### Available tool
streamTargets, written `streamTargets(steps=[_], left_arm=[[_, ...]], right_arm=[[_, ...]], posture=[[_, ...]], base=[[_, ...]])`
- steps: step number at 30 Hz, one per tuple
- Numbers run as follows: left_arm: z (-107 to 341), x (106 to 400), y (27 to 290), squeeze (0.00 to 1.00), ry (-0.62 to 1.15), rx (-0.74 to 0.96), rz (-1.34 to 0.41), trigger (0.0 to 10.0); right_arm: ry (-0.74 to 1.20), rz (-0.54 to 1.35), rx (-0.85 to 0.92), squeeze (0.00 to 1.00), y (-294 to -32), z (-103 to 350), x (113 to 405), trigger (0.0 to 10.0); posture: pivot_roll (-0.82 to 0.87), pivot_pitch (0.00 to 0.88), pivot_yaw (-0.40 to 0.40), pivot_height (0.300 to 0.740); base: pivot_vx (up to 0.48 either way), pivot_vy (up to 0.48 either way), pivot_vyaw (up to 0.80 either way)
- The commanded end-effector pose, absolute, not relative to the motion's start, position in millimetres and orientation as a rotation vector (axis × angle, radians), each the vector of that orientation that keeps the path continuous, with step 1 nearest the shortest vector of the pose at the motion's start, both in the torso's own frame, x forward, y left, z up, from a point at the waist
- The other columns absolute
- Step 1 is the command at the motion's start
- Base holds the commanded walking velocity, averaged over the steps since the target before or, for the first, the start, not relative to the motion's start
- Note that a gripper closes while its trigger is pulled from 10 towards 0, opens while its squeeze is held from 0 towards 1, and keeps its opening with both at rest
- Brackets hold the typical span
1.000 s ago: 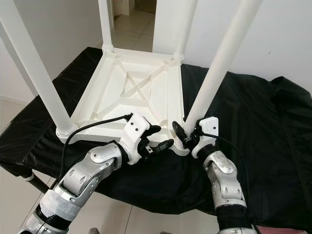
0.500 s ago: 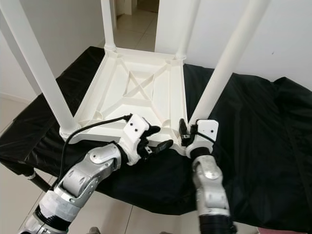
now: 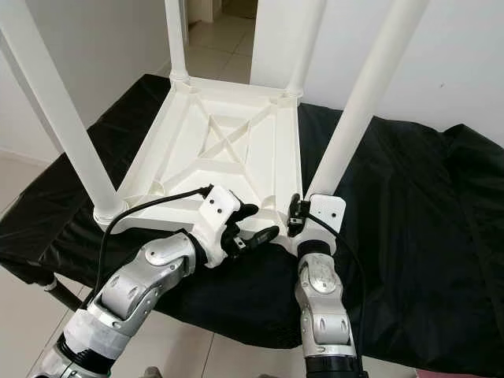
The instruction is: Building children table
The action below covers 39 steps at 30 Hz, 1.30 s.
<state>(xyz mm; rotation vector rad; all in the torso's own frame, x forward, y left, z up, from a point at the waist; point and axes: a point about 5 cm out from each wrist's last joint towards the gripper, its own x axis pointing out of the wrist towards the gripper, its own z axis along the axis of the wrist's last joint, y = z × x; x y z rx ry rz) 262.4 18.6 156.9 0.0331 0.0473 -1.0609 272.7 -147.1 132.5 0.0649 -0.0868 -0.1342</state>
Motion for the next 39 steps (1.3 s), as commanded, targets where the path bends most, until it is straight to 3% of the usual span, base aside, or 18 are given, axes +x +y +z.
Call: streamTargets(steps=[1,12,18,19,31,32,33,39], left_arm=[[155.1,259.6,16.0,0.00,0.042,0.040,-1.083,10.0],[154.3,257.6,13.5,0.00,0.041,0.039,-1.094,10.0],[154.0,258.0,13.0,0.00,0.041,0.039,-1.097,10.0],[153.8,257.5,12.3,0.00,0.042,0.040,-1.103,10.0],[156.3,260.5,12.8,0.00,0.037,0.049,-1.111,10.0],[156.2,260.8,13.0,0.00,0.037,0.050,-1.109,10.0],[156.8,261.3,11.9,0.00,0.034,0.052,-1.108,10.0],[158.0,261.8,10.6,0.00,0.027,0.053,-1.106,10.0]], right_arm=[[-0.056,-0.142,0.081,1.00,-151.7,126.3,268.8,10.0],[-0.123,0.001,0.064,1.00,-169.0,128.1,258.4,10.0],[-0.133,0.158,0.022,1.00,-191.4,124.1,259.9,10.0],[-0.132,0.217,0.002,0.00,-195.9,125.6,262.7,10.0],[-0.074,0.466,-0.093,0.00,-199.5,121.3,285.5,10.0],[-0.068,0.477,-0.096,0.00,-198.3,119.0,287.1,4.4],[-0.058,0.496,-0.088,0.00,-194.2,115.5,287.6,0.0],[-0.049,0.530,-0.070,0.00,-190.8,111.0,284.6,0.0]], posture=[[-0.07,0.000,-0.091,0.740],[-0.08,0.000,-0.092,0.740],[-0.08,0.000,-0.088,0.740],[-0.08,0.000,-0.088,0.740],[-0.08,0.000,-0.069,0.740],[-0.08,0.000,-0.071,0.740],[-0.08,0.000,-0.075,0.740],[-0.08,0.000,-0.080,0.740]], base=[[0.000,0.000,0.00],[0.000,0.000,0.00],[0.000,0.000,0.00],[0.000,0.000,0.00],[0.000,0.000,0.00],[0.000,0.000,0.00],[0.000,0.000,0.00],[0.000,0.000,0.00]])
